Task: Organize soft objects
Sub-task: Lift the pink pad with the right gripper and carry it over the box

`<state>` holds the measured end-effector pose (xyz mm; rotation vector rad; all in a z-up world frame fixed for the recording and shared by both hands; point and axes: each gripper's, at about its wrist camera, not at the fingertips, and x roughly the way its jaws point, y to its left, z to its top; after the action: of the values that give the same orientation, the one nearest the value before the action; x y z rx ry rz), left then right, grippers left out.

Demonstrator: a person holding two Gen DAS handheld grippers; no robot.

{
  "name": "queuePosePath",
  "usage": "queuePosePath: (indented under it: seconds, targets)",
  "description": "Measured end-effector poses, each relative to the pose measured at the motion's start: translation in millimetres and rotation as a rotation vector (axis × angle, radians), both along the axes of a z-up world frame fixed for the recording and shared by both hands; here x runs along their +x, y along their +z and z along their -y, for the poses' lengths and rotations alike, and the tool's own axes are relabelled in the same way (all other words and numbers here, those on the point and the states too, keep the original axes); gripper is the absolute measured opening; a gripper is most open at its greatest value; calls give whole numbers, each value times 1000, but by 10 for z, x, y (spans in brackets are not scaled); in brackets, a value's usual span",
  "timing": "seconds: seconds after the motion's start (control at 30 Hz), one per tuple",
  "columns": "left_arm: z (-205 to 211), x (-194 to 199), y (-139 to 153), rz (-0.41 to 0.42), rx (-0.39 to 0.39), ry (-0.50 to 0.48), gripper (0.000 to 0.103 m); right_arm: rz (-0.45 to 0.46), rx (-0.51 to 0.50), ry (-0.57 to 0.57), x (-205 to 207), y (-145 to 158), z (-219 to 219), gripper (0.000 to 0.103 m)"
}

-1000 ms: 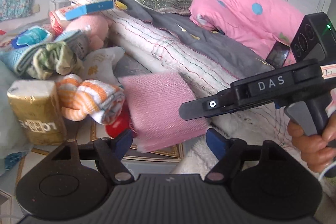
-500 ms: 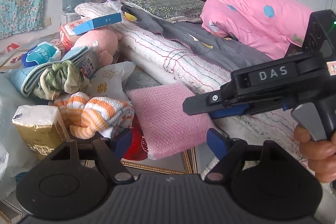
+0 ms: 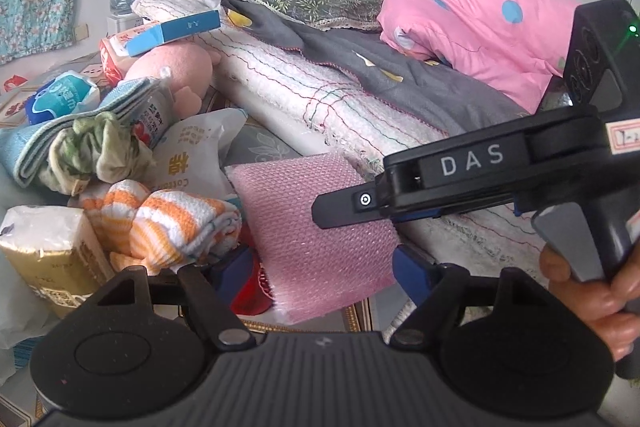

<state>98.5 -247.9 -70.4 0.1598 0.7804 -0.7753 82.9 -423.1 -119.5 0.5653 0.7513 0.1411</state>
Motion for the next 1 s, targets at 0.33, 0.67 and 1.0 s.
queuePosePath:
  seconds: [0.33, 0.67, 1.0]
  targets:
    - [-18, -194, 204, 46, -36, -15, 75, 64, -63, -30, -284, 292, -71, 41]
    - [-340, -509, 875, 228, -79, 86, 75, 241, -118, 29, -543, 1000, -369, 40]
    - [-1670, -200, 1573, 325, 19, 454, 77, 333, 5, 432, 382, 1707, -1697, 39]
